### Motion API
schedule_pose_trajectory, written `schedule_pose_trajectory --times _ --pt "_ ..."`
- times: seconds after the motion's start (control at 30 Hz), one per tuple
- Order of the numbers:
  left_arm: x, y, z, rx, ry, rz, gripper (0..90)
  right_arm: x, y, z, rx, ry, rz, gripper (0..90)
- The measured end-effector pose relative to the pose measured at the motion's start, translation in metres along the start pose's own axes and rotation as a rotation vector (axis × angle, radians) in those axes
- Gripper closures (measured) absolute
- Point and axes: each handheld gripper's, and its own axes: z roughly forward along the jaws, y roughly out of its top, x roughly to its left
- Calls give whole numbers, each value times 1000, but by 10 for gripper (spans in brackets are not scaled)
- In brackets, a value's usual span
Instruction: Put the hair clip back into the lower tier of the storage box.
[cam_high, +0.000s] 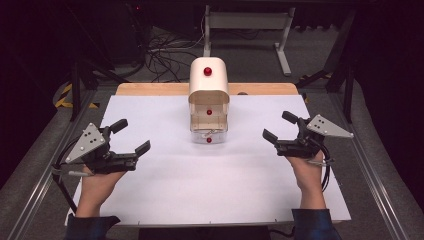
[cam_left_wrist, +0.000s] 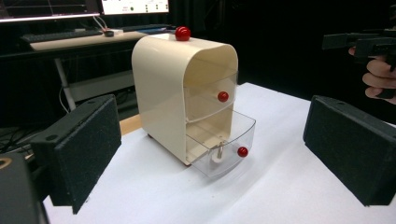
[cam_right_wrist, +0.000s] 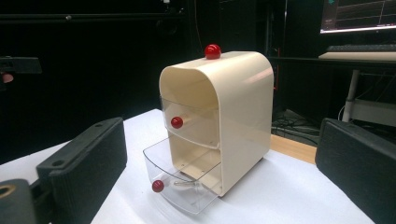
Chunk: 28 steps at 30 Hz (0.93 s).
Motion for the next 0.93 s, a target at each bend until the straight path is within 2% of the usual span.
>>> schedule_pose_trajectory --times 0.5,0.93 --pt "4 -3 -4 -4 10 -7 49 -7 2 -11 -12 -1 1 28" --pt "5 -4 -6 -5 10 -6 49 -7 1 -9 -8 4 -12 22"
